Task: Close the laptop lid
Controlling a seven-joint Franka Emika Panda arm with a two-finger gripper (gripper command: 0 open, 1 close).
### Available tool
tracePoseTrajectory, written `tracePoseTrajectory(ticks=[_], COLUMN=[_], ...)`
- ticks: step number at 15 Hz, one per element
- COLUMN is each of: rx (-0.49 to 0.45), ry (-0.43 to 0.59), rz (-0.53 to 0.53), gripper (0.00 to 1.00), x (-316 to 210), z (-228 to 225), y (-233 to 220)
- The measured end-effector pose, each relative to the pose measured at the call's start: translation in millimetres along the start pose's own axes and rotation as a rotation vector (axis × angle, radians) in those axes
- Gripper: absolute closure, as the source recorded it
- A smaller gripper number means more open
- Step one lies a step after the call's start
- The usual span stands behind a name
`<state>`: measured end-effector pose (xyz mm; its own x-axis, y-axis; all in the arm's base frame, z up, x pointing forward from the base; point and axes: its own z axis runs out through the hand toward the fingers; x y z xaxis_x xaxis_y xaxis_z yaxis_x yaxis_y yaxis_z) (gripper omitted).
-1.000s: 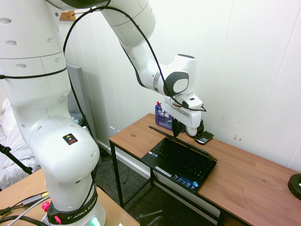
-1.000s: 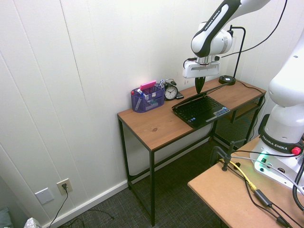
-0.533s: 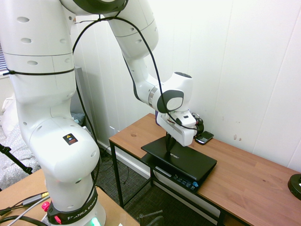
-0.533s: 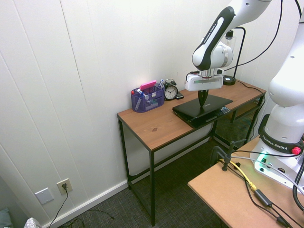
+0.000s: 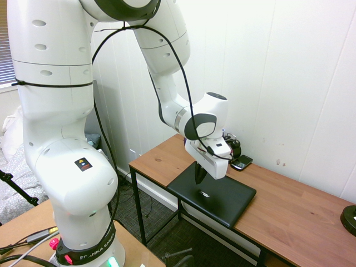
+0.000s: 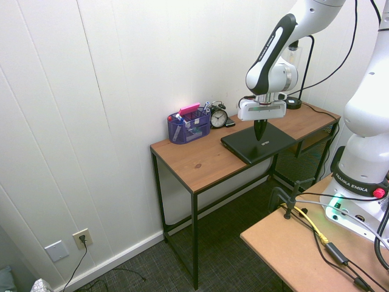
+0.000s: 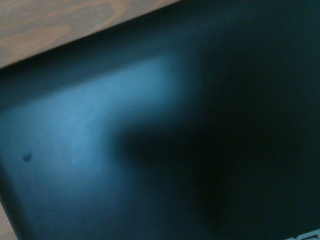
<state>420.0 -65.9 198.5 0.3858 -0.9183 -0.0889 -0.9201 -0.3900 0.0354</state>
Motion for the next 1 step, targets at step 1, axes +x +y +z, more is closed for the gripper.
tracePoseTrajectory(ticks=[1], rx=[0.006], ry=[-0.001], rz=[0.003], gripper=[1.0], x=[0.5], z=[-1.2], y=[0.0])
